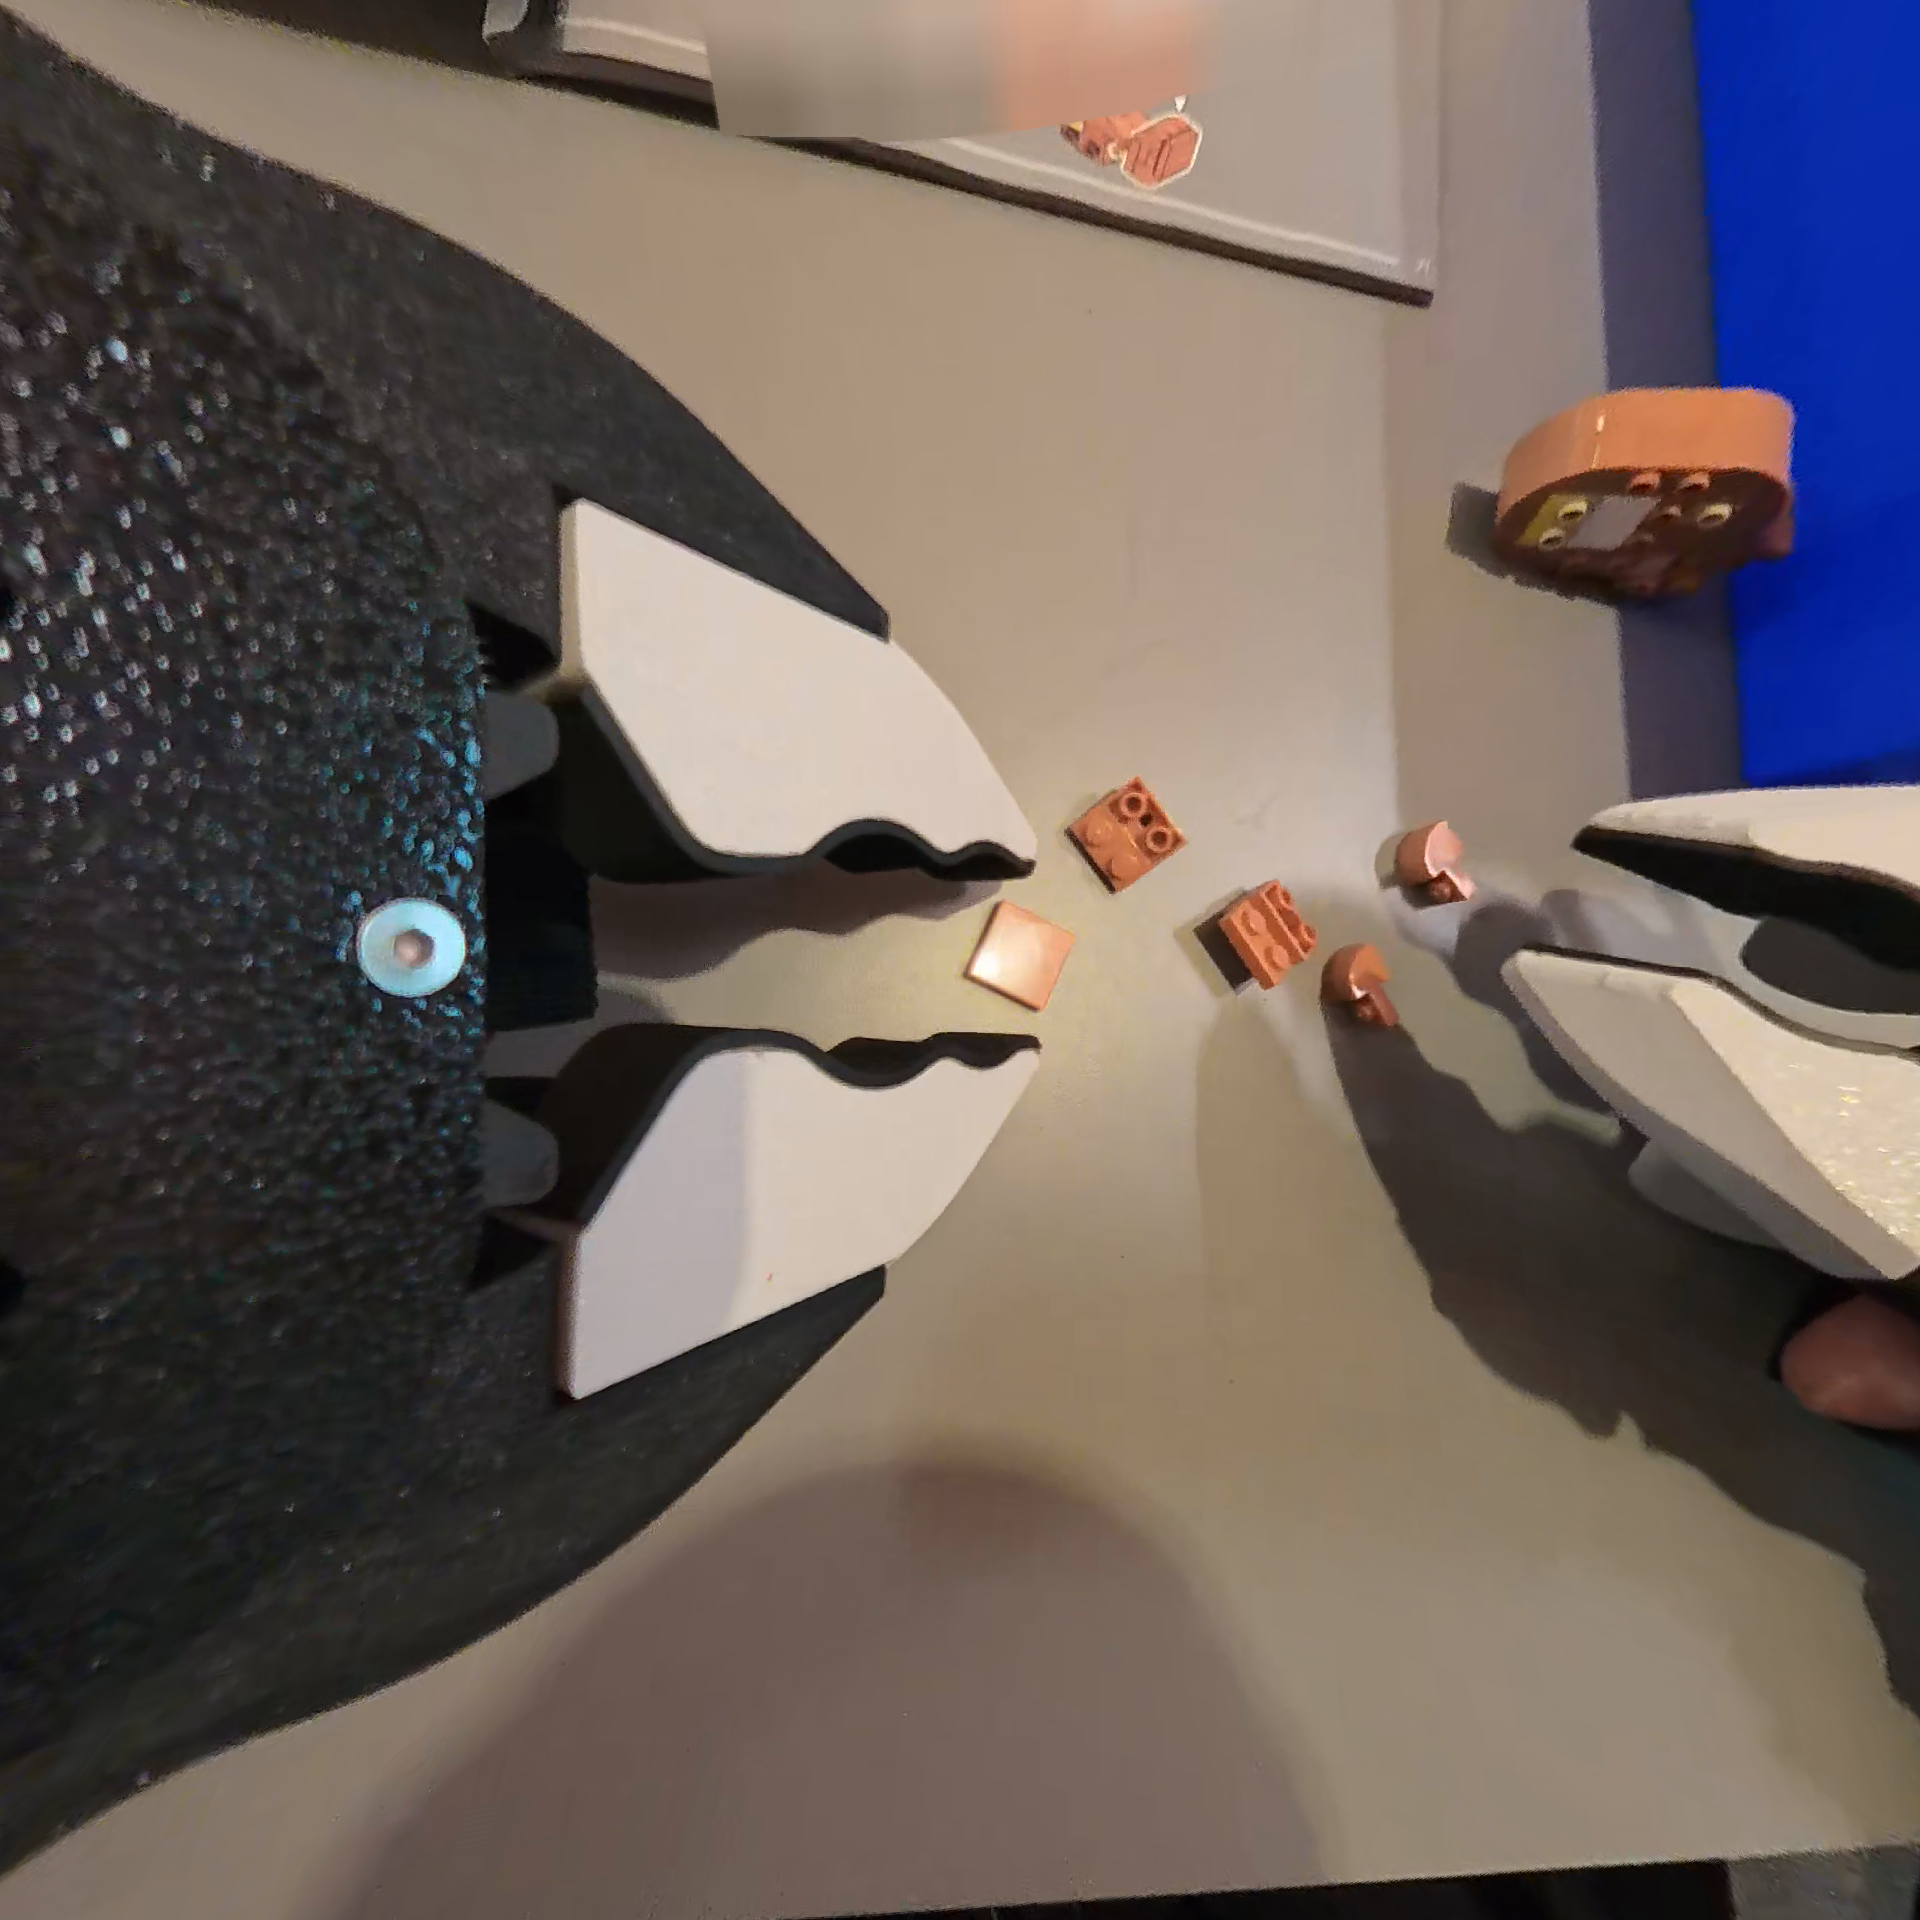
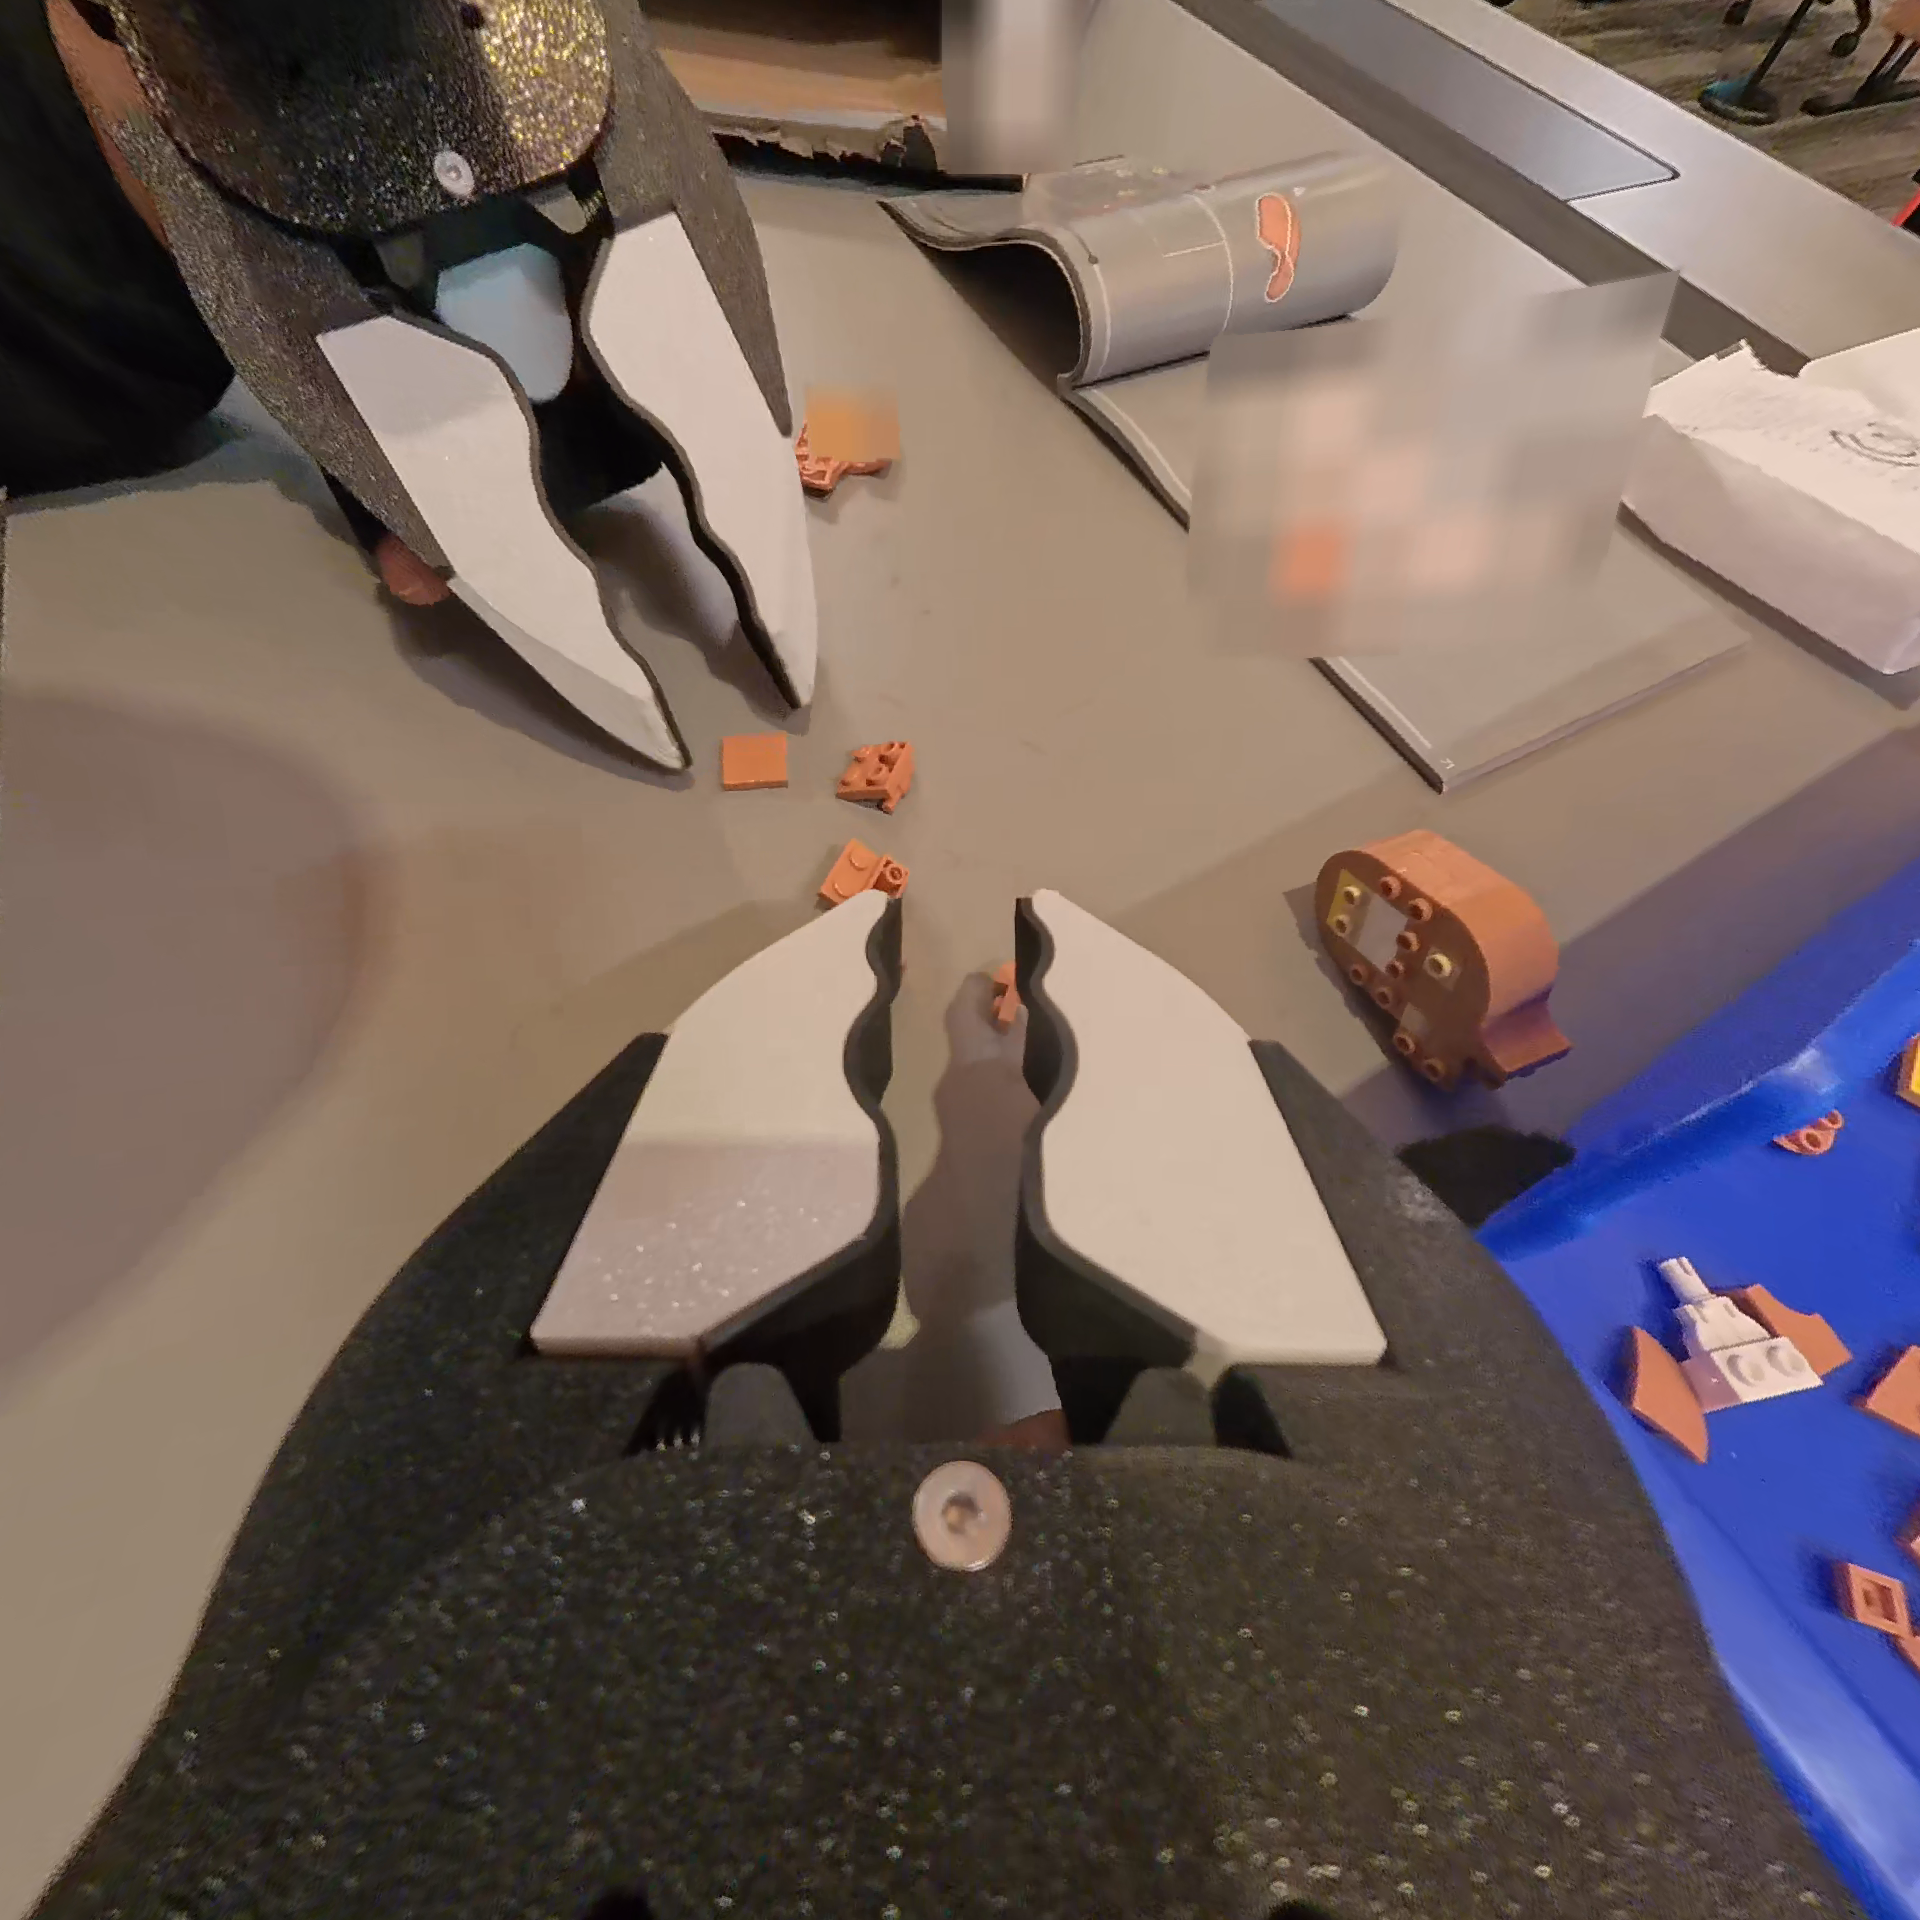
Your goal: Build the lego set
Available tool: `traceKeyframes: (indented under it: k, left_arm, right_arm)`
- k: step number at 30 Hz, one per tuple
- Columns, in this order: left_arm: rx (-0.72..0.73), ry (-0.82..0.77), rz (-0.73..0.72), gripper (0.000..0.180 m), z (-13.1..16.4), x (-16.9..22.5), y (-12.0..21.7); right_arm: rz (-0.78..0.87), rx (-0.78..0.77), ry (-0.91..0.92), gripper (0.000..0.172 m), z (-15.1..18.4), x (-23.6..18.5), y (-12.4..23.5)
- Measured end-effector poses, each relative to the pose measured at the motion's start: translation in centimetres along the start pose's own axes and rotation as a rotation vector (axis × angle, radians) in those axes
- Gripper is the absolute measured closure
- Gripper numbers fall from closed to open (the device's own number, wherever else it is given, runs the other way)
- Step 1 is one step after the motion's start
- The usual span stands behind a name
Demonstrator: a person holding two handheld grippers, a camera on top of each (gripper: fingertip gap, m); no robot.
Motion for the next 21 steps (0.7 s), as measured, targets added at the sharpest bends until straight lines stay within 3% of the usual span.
traceKeyframes:
  k: [4, 12, 21]
  left_arm:
    - [-0.024, 0.013, -0.015, 0.152, -0.4, -0.4, -0.1]
    - [-0.013, 0.197, -0.059, 0.153, -1.5, -1.5, -0.9]
    - [0.038, 0.236, -0.124, 0.153, -1.8, -1.5, -0.9]
  right_arm:
    - [-0.001, 0.0, 0.001, 0.151, 0.0, 0.0, 0.0]
    - [-0.004, -0.011, 0.012, 0.151, 0.1, -0.2, -0.1]
    - [-0.007, -0.012, 0.018, 0.151, 0.1, -0.3, 0.0]
Point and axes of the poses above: each gripper's, where its closed fingertips meet, y back along the fingers, z out of its underside, x = y × z across the jaws, the point moved 5 cm from there along y, back along the fingers, and after that the axes turned 7 degrees about y, right-handed, at the moved point
